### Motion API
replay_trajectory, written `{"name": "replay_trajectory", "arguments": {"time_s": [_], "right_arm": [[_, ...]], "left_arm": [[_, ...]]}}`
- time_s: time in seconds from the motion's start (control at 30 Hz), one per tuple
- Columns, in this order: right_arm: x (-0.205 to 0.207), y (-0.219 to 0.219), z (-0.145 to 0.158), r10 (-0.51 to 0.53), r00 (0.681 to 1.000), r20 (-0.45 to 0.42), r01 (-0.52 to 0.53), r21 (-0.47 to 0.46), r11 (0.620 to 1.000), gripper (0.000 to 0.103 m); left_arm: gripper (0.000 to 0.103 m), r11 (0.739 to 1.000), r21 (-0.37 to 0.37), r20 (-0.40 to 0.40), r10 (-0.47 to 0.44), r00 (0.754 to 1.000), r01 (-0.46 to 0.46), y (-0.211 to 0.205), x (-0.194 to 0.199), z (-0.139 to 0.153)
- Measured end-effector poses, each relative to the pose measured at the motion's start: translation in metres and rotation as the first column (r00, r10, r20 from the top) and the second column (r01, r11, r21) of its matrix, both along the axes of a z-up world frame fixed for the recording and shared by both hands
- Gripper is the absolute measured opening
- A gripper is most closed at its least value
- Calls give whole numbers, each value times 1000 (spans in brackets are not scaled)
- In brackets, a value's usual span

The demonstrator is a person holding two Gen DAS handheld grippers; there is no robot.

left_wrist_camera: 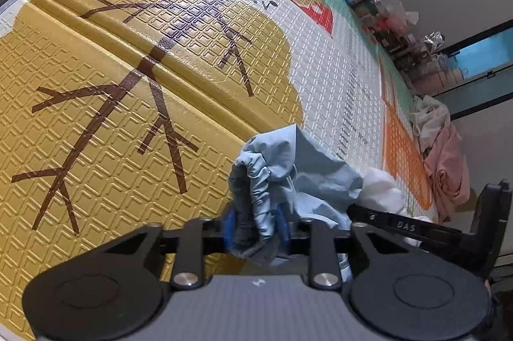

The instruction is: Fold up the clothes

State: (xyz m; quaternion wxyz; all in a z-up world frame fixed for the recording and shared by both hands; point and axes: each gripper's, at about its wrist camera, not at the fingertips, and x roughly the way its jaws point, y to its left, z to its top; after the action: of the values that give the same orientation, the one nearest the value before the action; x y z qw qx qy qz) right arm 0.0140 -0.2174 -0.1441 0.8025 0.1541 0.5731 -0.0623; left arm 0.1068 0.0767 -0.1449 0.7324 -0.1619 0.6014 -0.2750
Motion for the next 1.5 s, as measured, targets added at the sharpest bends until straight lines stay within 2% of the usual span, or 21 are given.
{"name": "replay_trajectory", "arguments": {"time_s": [0.2,0.37,0.43,0.7,0.73,0.83,0.9,1.07,1.17,1.23,1.3,1.4,1.5], "right_arm": [[-5,20,23,68,996,62,-67,-24,997,4],[-4,41,35,152,984,94,-163,127,978,4],[-3,51,33,185,979,87,-196,157,968,4],[-3,61,3,216,976,-4,-212,156,965,4],[-4,61,1,216,976,-9,-212,151,966,1],[-8,64,-2,239,971,-6,-237,119,964,0],[-9,72,-1,281,960,-6,-280,68,958,0],[-9,76,6,316,949,-7,-315,30,948,0],[-11,73,13,295,956,16,-295,60,954,4],[-11,71,21,281,959,41,-284,92,955,5],[-12,69,27,274,960,61,-280,134,951,5],[-11,72,31,276,958,73,-284,162,945,5],[-10,76,26,275,959,60,-282,177,943,5]], "left_arm": [[16,998,54,54,-46,997,43,-5,1,7],[15,986,141,105,-101,989,85,-9,6,16],[15,980,170,120,-126,985,104,-10,8,19],[13,941,307,152,-195,969,141,-19,17,18],[13,937,320,153,-197,968,141,-19,19,16],[12,924,360,157,-194,968,127,-19,25,12],[11,906,408,153,-187,970,110,-17,30,7],[12,941,322,142,-151,978,99,-7,33,12],[13,955,286,146,-128,981,82,-4,30,20],[18,962,260,130,-113,985,76,-3,29,22],[28,970,235,111,-98,989,70,-1,29,24],[32,975,217,102,-75,992,51,2,26,24],[37,981,193,94,-5,996,-13,10,24,24]]}}
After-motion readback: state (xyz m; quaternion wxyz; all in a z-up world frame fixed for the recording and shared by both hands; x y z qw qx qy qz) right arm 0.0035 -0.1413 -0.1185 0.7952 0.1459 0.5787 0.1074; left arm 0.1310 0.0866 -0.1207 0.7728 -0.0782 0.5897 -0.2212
